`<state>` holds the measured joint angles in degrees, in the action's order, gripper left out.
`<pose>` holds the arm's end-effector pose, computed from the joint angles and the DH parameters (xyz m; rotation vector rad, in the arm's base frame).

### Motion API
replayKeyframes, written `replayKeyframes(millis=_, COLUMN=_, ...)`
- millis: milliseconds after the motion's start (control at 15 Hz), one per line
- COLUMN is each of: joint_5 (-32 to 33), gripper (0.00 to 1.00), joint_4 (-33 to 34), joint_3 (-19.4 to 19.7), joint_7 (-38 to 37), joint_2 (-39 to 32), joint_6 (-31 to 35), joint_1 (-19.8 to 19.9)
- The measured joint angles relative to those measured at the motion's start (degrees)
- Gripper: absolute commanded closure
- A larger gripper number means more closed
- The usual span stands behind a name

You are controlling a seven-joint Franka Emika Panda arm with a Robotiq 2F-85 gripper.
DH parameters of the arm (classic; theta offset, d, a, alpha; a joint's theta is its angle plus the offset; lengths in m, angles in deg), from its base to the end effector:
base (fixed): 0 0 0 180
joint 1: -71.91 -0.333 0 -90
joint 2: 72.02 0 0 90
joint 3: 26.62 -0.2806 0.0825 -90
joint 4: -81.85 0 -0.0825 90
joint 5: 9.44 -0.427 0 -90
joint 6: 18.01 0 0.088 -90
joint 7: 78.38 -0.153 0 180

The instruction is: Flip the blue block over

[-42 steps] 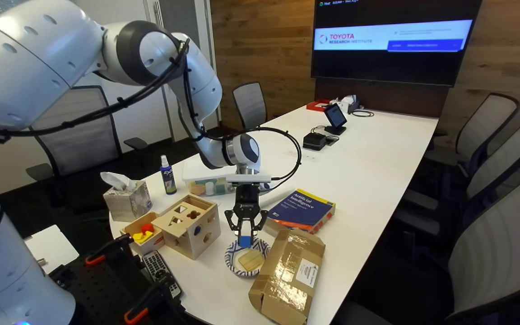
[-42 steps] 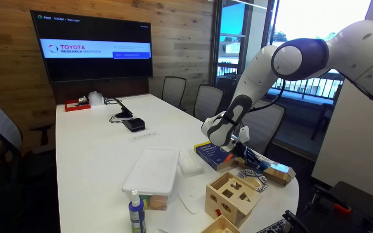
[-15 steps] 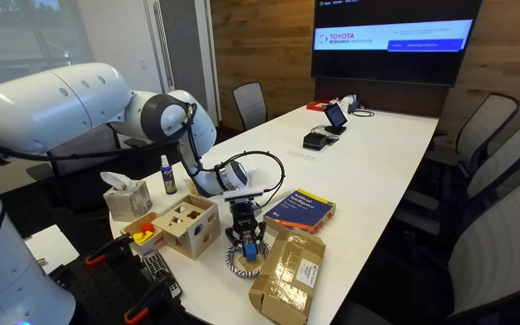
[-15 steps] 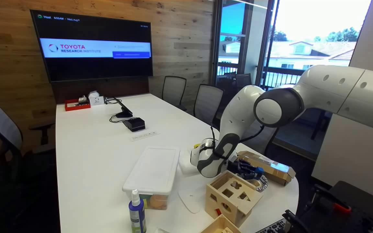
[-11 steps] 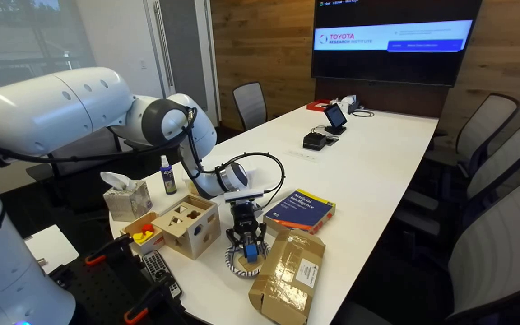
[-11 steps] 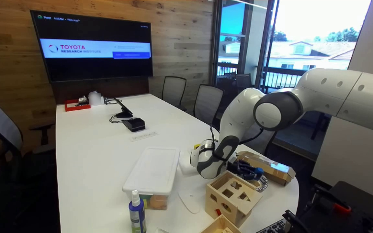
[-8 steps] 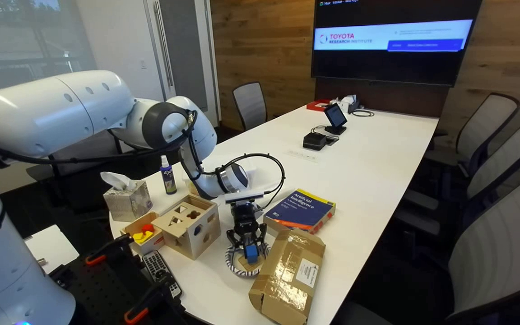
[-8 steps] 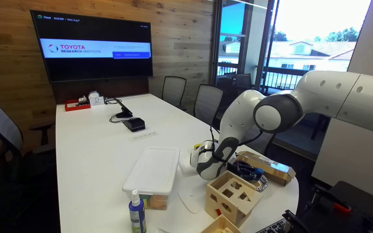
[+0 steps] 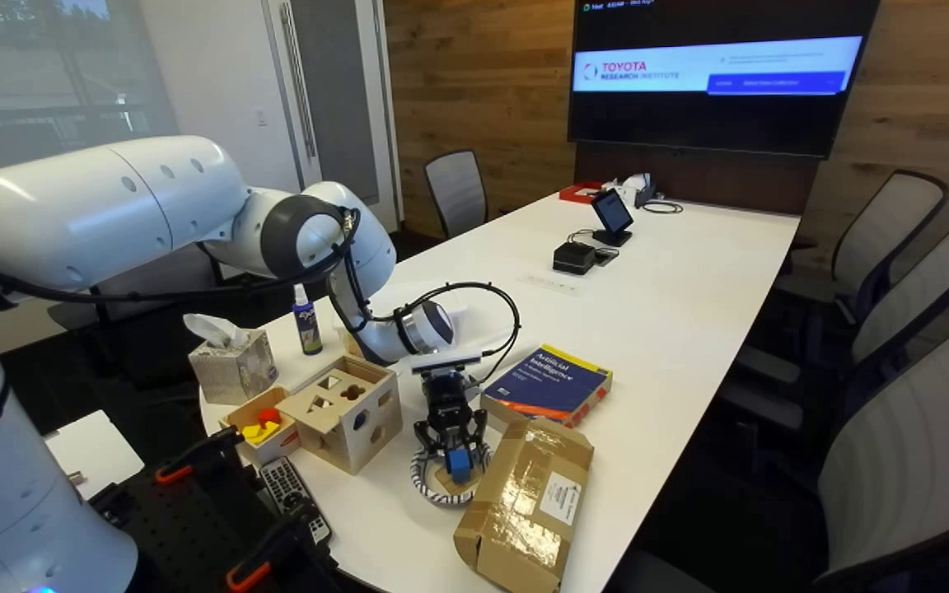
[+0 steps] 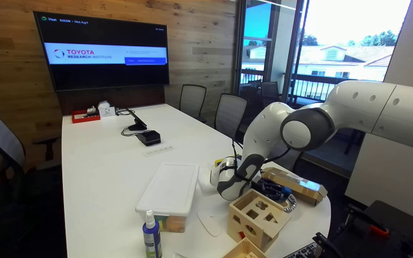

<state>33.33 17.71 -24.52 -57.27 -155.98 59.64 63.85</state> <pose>0.5199 -0.0614 -0.1444 1.8654 0.8459 -1.5414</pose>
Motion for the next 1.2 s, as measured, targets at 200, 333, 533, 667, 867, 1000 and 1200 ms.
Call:
replayKeyframes(millis=200, joint_5=0.0, gripper=0.73, joint_4=0.0, joint_3=0.0, joint_7=0.0, joint_2=0.0, joint_6=-0.1, joint_1=0.0)
replayKeyframes(millis=333, joint_5=0.0, gripper=0.40, joint_4=0.0, joint_3=0.0, joint_7=0.0, joint_2=0.0, joint_6=-0.2, joint_1=0.0)
replayKeyframes(millis=533, joint_5=0.0, gripper=0.20, joint_4=0.0, joint_3=0.0, joint_7=0.0, joint_2=0.0, joint_6=-0.2, joint_1=0.0)
replayKeyframes(millis=667, joint_5=0.0, gripper=0.05, joint_4=0.0, joint_3=0.0, joint_7=0.0, joint_2=0.0, joint_6=-0.2, joint_1=0.0)
replayKeyframes(millis=867, joint_5=0.0, gripper=0.00, joint_4=0.0, joint_3=0.0, joint_7=0.0, joint_2=0.0, joint_6=-0.2, joint_1=0.0)
replayKeyframes(millis=1000, joint_5=0.0, gripper=0.00, joint_4=0.0, joint_3=0.0, joint_7=0.0, joint_2=0.0, joint_6=-0.2, joint_1=0.0)
replayKeyframes(millis=1200, joint_5=-0.5, gripper=0.00, joint_4=0.5, joint_3=-0.1, joint_7=0.0, joint_2=0.0, joint_6=-0.2, joint_1=0.0)
